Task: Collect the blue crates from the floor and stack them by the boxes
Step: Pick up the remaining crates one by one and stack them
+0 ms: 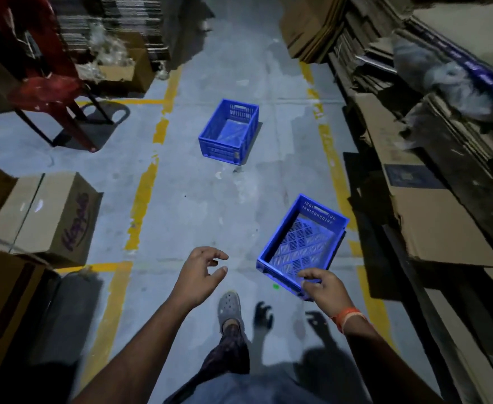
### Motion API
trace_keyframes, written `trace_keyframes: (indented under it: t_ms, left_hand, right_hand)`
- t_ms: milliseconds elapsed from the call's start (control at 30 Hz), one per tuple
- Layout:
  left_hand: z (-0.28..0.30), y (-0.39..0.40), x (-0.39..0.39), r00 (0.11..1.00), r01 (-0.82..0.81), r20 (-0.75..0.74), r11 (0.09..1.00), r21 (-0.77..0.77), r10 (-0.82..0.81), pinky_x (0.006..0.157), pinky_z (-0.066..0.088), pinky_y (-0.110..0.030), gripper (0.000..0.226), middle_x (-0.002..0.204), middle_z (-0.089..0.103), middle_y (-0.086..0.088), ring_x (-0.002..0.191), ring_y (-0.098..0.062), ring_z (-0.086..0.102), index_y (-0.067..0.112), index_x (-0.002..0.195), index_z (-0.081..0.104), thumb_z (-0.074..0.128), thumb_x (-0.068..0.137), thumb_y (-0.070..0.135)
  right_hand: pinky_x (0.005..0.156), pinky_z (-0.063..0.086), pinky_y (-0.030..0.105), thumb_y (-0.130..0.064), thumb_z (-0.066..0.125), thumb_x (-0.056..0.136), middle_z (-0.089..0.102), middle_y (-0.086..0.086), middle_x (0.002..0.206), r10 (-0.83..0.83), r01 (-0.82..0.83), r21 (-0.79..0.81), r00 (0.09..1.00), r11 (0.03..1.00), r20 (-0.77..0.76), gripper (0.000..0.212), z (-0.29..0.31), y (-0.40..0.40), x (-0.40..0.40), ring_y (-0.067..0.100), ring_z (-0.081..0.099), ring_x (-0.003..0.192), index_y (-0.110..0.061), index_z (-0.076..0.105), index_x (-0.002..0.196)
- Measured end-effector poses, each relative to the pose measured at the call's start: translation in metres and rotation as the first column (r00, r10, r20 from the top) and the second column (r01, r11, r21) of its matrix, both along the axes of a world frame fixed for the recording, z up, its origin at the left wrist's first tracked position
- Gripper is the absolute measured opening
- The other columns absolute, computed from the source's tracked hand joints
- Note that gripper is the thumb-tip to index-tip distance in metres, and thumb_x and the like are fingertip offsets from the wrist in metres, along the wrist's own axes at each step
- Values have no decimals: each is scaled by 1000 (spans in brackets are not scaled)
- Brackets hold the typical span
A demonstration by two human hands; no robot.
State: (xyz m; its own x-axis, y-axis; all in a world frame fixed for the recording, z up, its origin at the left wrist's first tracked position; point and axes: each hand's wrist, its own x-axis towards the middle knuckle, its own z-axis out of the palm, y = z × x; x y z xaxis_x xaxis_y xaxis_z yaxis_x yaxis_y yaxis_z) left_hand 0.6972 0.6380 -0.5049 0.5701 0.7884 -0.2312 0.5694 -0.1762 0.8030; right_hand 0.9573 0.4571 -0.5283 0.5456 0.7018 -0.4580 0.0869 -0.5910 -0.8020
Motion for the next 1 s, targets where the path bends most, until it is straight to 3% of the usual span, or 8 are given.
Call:
trace_keyframes:
  t_ms: [167,300,433,567,633,733,800,1000]
  left_hand:
    - [5,112,35,1000,-12,-25,1000,6,12,84,52,-23,20,121,52,12,102,-2,63,39,104,67,68,88,27]
    - [13,191,77,998,-52,-28,998,-28,51,85,51,-24,19,122,54,8,99,-6,66,36,104,68,69,88,25]
    - [16,255,122,994,-103,31,987,-123,108,78,52,-21,17,121,54,12,100,-4,66,39,100,68,68,89,28]
    - [5,327,167,987,-150,26,975,-161,156,77,55,-25,16,120,55,10,99,-5,66,36,101,69,67,89,25]
    - [-3,371,191,977,-203,31,961,-188,213,71,54,-24,16,115,58,9,92,-3,67,35,99,70,67,88,24]
    - [-14,440,229,952,-290,16,922,-257,304,58,45,-23,15,90,66,6,66,0,62,33,96,70,67,88,21]
    - [-15,483,255,924,-367,-7,883,-293,382,61,45,-26,15,77,67,6,64,-7,60,31,94,70,67,87,19]
    - [-13,589,324,853,-484,22,804,-346,522,70,49,-31,12,88,71,5,70,-17,59,25,96,71,68,88,18]
  right_hand:
    - [77,54,33,-6,65,83,72,3,96,38,-37,-17,997,999,65,24,13,100,47,28,70,85,-26,73,95]
    - [78,56,42,-5,64,85,72,1,98,43,-42,-16,996,999,83,24,21,178,89,35,68,81,-21,73,100]
    - [84,51,32,-2,65,84,72,-2,97,76,-77,11,993,997,86,24,19,250,128,15,64,82,-22,72,96]
    - [70,46,31,1,63,85,71,16,89,104,-102,-26,993,994,58,24,2,335,176,19,56,70,-16,72,100]
    - [71,45,30,1,63,85,70,23,87,140,-139,-30,988,990,58,24,-9,385,205,19,55,71,-16,72,99]
    - [87,51,34,-1,65,84,73,8,101,205,-202,-45,975,978,83,23,-19,471,253,24,66,85,-18,74,98]
    - [92,52,36,-4,65,84,72,5,104,270,-265,-71,959,962,86,23,-12,527,282,23,68,89,-21,73,97]
    - [81,51,19,-8,64,84,67,3,105,462,-447,-115,854,887,242,23,23,674,364,18,65,81,-19,74,102]
